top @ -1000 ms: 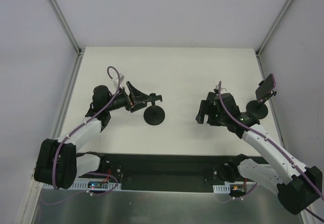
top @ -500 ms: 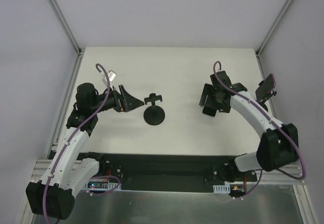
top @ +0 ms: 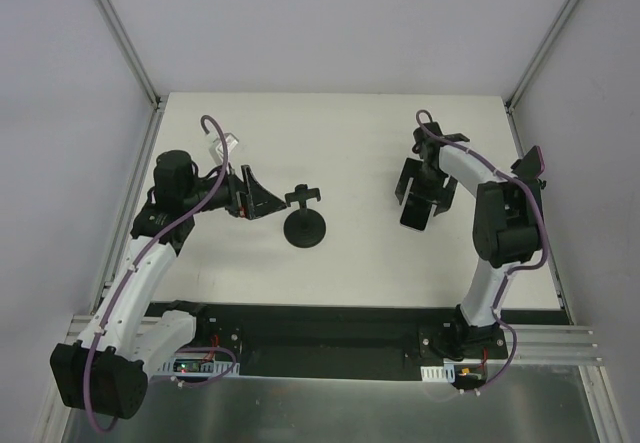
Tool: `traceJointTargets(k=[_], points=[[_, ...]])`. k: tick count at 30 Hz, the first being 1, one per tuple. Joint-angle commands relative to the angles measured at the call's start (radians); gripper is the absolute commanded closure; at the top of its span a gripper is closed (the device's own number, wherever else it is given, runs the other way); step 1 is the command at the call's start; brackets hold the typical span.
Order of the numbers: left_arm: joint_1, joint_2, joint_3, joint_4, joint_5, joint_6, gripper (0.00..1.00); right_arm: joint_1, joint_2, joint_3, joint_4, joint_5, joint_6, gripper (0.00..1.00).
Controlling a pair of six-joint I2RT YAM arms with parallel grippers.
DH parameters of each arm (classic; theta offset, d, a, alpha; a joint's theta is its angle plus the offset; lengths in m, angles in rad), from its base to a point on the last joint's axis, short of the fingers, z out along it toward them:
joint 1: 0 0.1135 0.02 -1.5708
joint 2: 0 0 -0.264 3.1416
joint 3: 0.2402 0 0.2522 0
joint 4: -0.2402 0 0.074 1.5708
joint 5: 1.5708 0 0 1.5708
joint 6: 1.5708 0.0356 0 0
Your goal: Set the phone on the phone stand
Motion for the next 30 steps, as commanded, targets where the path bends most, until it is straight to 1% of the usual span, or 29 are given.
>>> traceJointTargets(k=[1, 5, 7, 9, 12, 13, 15, 16, 19, 23, 27, 29, 30], points=[[-0.024, 0.036, 0.033, -0.005, 0.011, 0.083, 0.01, -0.006, 0.048, 0.051, -0.043, -0.011, -0.003, 0.04], [-0.046, 0.047, 0.018, -0.012, -0.01, 0.118, 0.01, -0.007, 0.097, 0.085, -0.043, -0.005, 0.005, 0.03], [-0.054, 0.058, 0.004, -0.012, -0.026, 0.132, 0.01, -0.009, 0.114, 0.093, -0.041, -0.031, -0.006, 0.01], [-0.057, 0.056, 0.001, -0.019, -0.03, 0.139, 0.02, -0.009, 0.13, 0.097, -0.043, -0.035, -0.017, 0.05], [-0.066, 0.052, 0.001, -0.02, -0.029, 0.143, 0.03, -0.015, 0.14, 0.094, -0.043, -0.028, -0.023, 0.09], [-0.067, 0.05, 0.0, -0.022, -0.032, 0.143, 0.03, -0.015, 0.148, 0.094, -0.044, -0.029, -0.026, 0.13], [-0.069, 0.046, 0.0, -0.025, -0.042, 0.146, 0.03, -0.023, 0.156, 0.091, -0.04, -0.052, -0.052, 0.15], [-0.069, 0.043, -0.002, -0.025, -0.046, 0.147, 0.03, -0.023, 0.162, 0.09, -0.038, -0.055, -0.06, 0.19], [-0.069, 0.033, -0.001, -0.029, -0.05, 0.15, 0.03, -0.023, 0.157, 0.08, -0.034, -0.041, -0.08, 0.23], [-0.067, 0.026, 0.001, -0.032, -0.066, 0.156, 0.03, -0.035, 0.16, 0.085, -0.03, -0.057, -0.098, 0.27], [-0.054, 0.007, -0.007, -0.035, -0.082, 0.161, 0.03, -0.046, 0.171, 0.1, -0.043, -0.09, -0.121, 0.27], [-0.044, -0.006, -0.013, -0.034, -0.098, 0.163, 0.03, -0.049, 0.17, 0.099, -0.041, -0.097, -0.135, 0.34], [-0.035, -0.011, -0.014, -0.034, -0.102, 0.164, 0.03, -0.047, 0.17, 0.096, -0.037, -0.103, -0.139, 0.42]])
